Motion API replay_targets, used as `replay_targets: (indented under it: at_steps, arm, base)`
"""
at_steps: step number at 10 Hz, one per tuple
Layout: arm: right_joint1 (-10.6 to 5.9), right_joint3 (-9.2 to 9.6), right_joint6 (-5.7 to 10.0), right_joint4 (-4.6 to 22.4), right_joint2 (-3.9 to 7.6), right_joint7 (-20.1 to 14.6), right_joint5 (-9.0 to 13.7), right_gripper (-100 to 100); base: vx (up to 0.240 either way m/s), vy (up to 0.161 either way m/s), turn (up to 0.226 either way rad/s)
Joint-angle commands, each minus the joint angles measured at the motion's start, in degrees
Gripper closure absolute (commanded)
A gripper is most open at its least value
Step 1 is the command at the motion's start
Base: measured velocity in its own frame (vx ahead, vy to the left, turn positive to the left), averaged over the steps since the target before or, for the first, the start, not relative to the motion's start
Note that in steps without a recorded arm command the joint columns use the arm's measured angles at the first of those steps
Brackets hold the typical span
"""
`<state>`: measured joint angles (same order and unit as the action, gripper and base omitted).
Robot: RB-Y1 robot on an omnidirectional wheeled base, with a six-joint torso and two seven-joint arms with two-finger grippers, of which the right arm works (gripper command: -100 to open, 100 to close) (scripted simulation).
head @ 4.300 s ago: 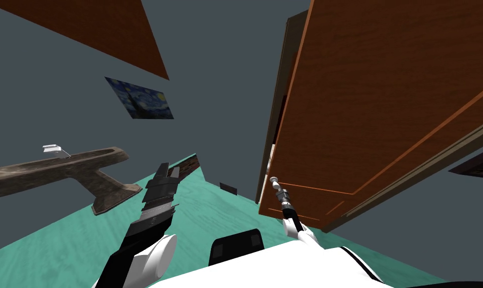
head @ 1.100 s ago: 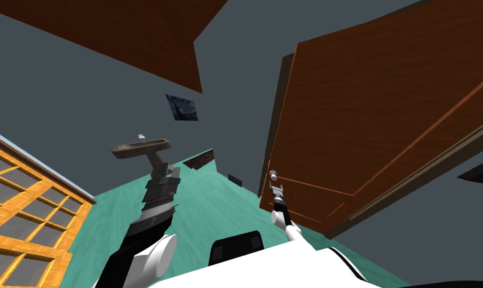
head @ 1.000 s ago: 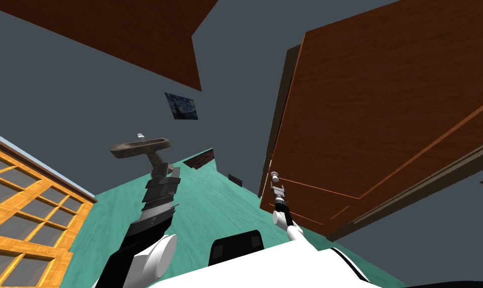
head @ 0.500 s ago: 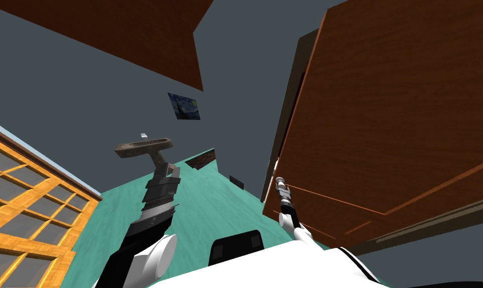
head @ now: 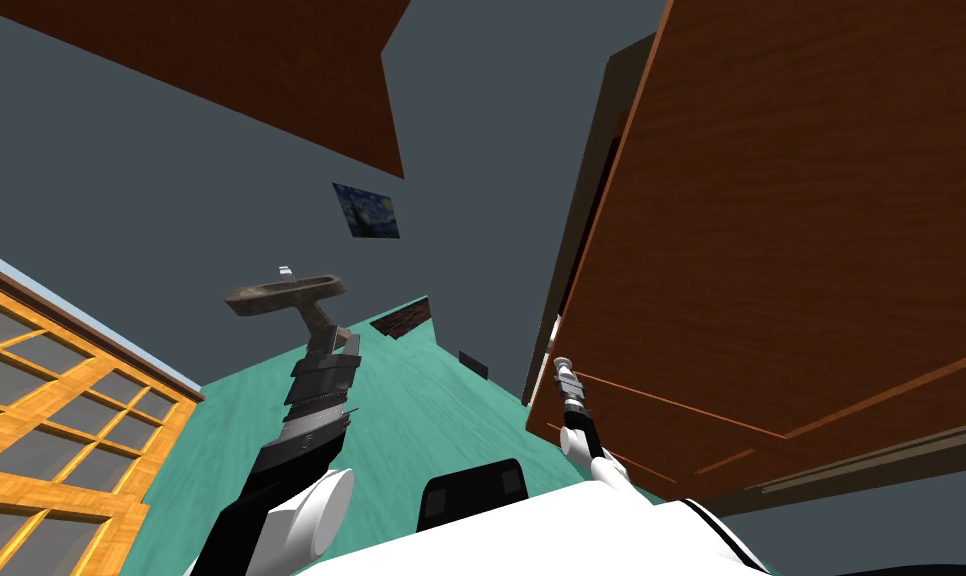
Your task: Pull the door open
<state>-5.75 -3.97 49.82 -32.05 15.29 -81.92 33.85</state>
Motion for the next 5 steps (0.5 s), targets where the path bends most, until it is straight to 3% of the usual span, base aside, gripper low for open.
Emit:
replay_targets:
  at_steps: [1, 3, 5]
  arm:
    - [0.01, 0.07, 0.01, -0.01, -0.12, -0.05, -0.02, 100]
    - [0.01, 0.07, 0.01, -0.01, -0.12, -0.05, -0.02, 100]
    - [0.35, 1.38, -0.25, -0.52, 0.37, -1.15, -0.72, 100]
  base:
    - [-0.008, 0.001, 0.004]
    - [0.000, 0.000, 0.000]
    - [-0.173, -0.007, 0.077]
